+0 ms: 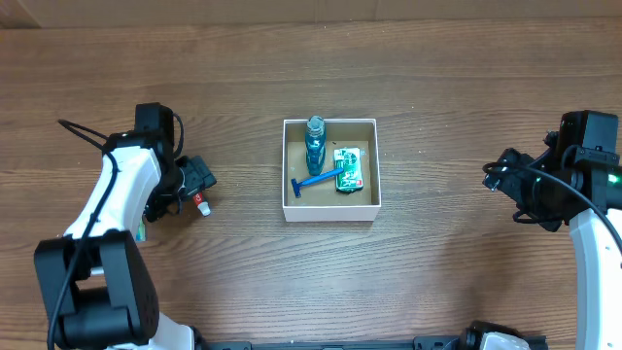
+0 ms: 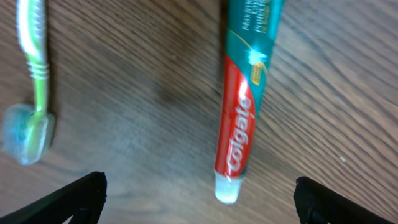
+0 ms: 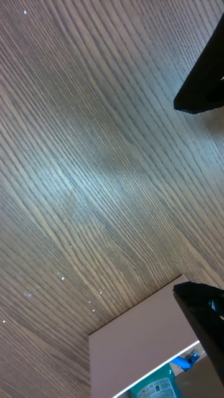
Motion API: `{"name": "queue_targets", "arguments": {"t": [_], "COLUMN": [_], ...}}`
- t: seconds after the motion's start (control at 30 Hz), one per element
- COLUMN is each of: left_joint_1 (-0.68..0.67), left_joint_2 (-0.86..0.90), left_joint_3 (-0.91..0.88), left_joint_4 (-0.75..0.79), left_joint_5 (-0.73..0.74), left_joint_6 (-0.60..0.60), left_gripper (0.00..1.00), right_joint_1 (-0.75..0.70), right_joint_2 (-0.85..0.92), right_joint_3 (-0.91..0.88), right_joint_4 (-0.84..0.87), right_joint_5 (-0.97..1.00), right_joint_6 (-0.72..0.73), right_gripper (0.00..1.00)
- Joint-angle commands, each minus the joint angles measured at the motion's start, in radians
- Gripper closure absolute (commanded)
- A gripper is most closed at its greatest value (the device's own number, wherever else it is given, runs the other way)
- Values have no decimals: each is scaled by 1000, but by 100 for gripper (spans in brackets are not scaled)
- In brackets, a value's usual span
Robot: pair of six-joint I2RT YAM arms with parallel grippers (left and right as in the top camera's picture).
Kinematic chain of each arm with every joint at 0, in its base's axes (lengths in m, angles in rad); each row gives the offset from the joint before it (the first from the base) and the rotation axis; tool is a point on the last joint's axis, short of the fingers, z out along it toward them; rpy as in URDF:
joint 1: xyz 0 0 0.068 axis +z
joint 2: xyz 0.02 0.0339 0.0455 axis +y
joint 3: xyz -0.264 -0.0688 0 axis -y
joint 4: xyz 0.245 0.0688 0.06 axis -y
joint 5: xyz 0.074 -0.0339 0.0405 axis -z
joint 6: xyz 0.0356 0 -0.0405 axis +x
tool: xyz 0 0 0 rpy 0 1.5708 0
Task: Pack container
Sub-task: 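Grasp the Colgate toothpaste tube with the left gripper, then lower the toothpaste tube into the box and release it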
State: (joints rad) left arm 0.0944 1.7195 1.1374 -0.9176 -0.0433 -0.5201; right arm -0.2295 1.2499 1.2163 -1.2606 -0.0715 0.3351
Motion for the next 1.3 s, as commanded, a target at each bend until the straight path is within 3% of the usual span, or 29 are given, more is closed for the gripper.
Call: {"name": "queue_targets", "arguments": {"t": [0.0,0.1,0.27,0.3,0.33,0.4,0.5,0.53,0.73,0.83,0.87,0.93,1.0,1.07,1.17,1.27], "left_joint_1": [3,3,3,3,3,3,3,3,-25,-172,-249,-469,-637,-748,-808,-786], "left_joint_2": [64,154,190,190,190,190,190,190,112,-37,-84,-148,-137,-104,-18,103], "left_joint_3": [-3,-3,-3,-3,-3,-3,2,11,221,338,358,364,363,363,363,363], "left_joint_4": [71,171,189,177,163,142,125,115,-69,-126,-124,-96,-69,-44,8,35], "left_joint_5": [62,149,148,149,149,148,144,140,106,66,66,63,29,-16,-72,-71], "left_joint_6": [55,148,151,150,150,150,146,146,162,212,269,518,638,681,681,676], "left_gripper": [1,2,3,10,26,44,82,85,87,87,88,87,87,96,96,96], "right_joint_1": [-3,-3,-3,-3,-3,-3,-3,-3,-3,-3,-3,-3,-3,-3,-3,-3], "right_joint_2": [-12,-12,-12,-12,-12,-12,-12,-12,-11,-12,-12,-12,-12,-11,-12,-11], "right_joint_3": [0,0,0,0,0,0,0,0,0,0,0,0,0,0,0,0], "right_joint_4": [3,3,3,3,3,3,3,3,3,4,4,11,15,14,14,7], "right_joint_5": [2,2,2,2,2,2,2,2,2,2,2,2,2,2,1,1], "right_joint_6": [-11,-11,-11,-11,-11,-11,-11,-11,-11,-11,-11,-11,-11,-11,-11,-11], "right_gripper": [11,11,11,11,11,11,11,11,11,11,11,11,11,11,10,11]}}
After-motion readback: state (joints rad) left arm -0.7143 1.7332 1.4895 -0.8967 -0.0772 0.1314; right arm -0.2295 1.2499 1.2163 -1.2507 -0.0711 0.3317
